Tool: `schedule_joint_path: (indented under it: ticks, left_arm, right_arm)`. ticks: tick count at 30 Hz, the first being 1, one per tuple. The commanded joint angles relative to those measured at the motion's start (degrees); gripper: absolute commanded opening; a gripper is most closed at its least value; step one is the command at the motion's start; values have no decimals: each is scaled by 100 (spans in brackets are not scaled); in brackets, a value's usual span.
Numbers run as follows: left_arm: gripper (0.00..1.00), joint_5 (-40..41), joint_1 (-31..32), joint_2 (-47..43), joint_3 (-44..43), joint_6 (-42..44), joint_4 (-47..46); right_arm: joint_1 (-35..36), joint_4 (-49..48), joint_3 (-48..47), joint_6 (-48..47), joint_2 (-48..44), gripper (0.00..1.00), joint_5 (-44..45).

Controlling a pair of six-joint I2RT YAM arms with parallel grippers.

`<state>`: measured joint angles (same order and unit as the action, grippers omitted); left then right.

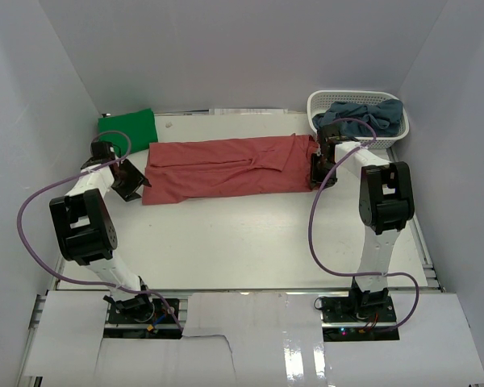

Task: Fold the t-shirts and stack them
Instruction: Fold the other side of the tshirt into a rectangle

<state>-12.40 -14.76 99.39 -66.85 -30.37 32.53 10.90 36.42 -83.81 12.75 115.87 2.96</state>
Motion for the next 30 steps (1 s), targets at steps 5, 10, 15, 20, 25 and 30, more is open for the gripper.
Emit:
schedule_joint_path:
  ticks: [5, 10, 15, 20, 25, 30]
  left_arm:
    - [61, 221, 61, -34, -47, 119, -63]
    - [60, 439, 167, 45, -74, 137, -1]
    - [57, 546, 289, 176, -39, 110, 7]
    - [55, 607, 430, 370, -65, 110, 68]
    - [57, 1038, 536, 247, 40, 84, 288]
    - [58, 1135, 536, 264, 76, 58, 376]
  right_arm:
    - [-35, -136, 75, -124, -100, 44, 179]
    - [-35, -136, 137, -124, -206, 61, 213]
    - [-79, -100, 102, -115, -241, 60, 231]
    - [-105, -74, -12, -133, -118, 53, 205]
    - [-123, -74, -92, -150, -39, 52, 152]
    - [-123, -74, -118, -150, -4, 52, 117]
